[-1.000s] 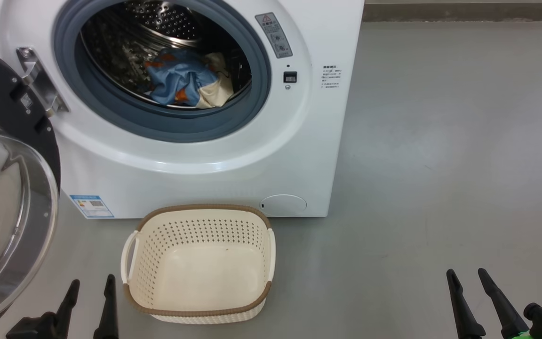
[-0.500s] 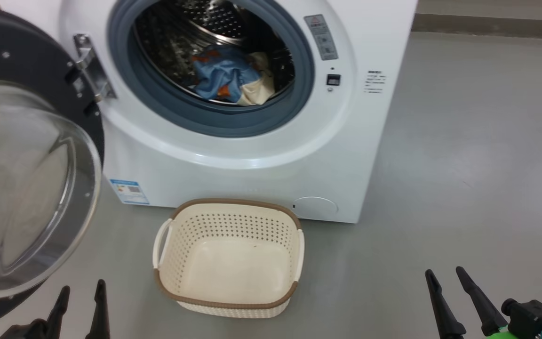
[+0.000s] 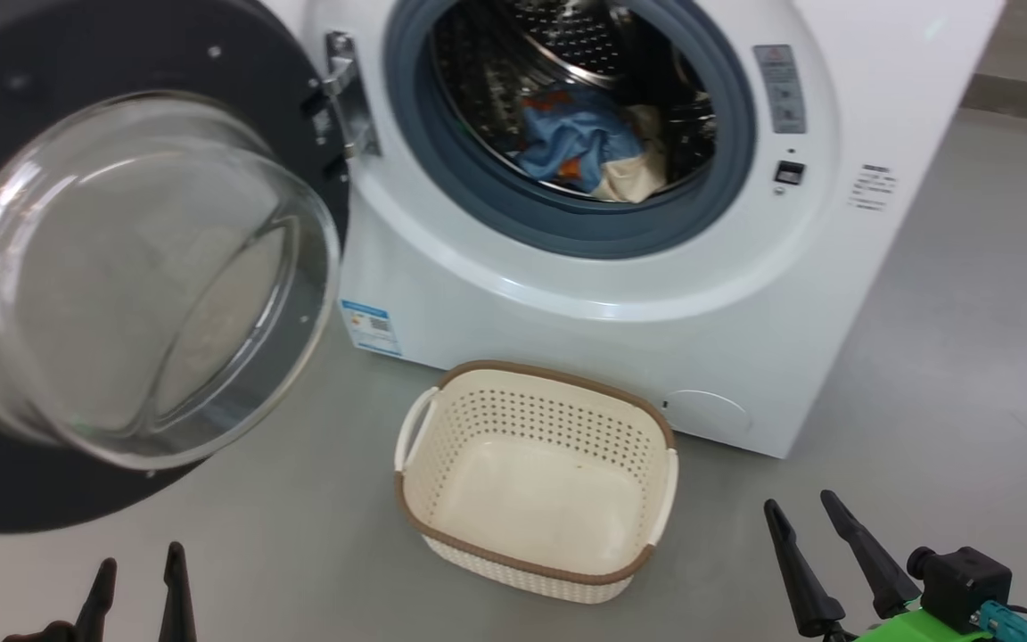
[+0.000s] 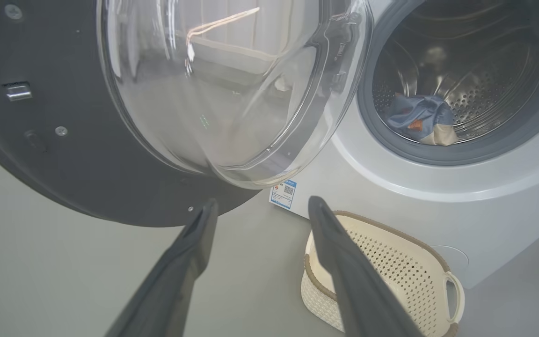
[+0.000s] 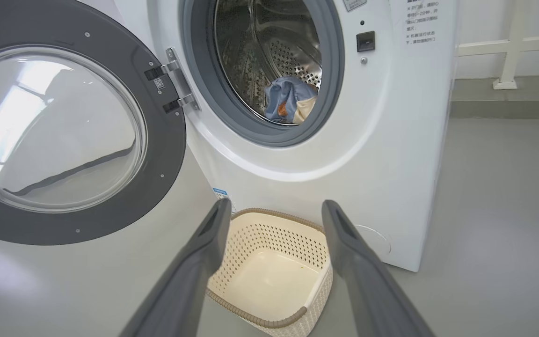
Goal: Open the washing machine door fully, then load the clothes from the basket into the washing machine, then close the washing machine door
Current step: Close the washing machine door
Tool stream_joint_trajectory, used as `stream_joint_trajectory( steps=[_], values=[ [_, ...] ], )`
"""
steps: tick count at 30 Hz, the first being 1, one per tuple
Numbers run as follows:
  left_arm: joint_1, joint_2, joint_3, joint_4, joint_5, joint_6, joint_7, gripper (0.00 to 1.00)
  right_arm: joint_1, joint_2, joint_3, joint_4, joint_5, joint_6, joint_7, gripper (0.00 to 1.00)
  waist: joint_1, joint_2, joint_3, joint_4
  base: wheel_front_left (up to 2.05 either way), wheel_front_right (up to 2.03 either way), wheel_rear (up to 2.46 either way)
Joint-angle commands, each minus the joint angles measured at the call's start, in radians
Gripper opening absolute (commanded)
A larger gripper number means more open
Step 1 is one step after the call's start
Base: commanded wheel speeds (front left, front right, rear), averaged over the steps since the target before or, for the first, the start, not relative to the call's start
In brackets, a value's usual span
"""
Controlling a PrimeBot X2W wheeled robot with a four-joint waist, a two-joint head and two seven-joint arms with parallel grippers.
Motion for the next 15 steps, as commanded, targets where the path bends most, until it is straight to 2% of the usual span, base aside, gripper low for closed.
stream_joint_trajectory(
  steps=[1, 5, 15],
  values=[
    [-0.007, 0.009, 0.038, -0.029, 0.009, -0.002, -0.004, 1.0, -0.03, -0.007, 0.03, -0.018, 0.009, 0.003, -0.012, 1.0, 0.0, 0.0, -0.015, 0.083, 0.0, 0.0, 0.0],
    [0.001, 0.0, 0.042, -0.036, 0.011, -0.002, -0.004, 1.0, -0.031, -0.007, 0.042, -0.014, 0.011, 0.003, -0.012, 1.0, 0.0, 0.0, -0.018, 0.133, 0.0, 0.0, 0.0],
    [0.027, -0.032, 0.092, -0.074, 0.009, -0.001, -0.004, 1.0, -0.106, -0.021, 0.114, 0.021, 0.024, 0.003, -0.012, 1.0, 0.0, 0.0, 0.004, 0.153, 0.0, 0.0, 0.0]
  ],
)
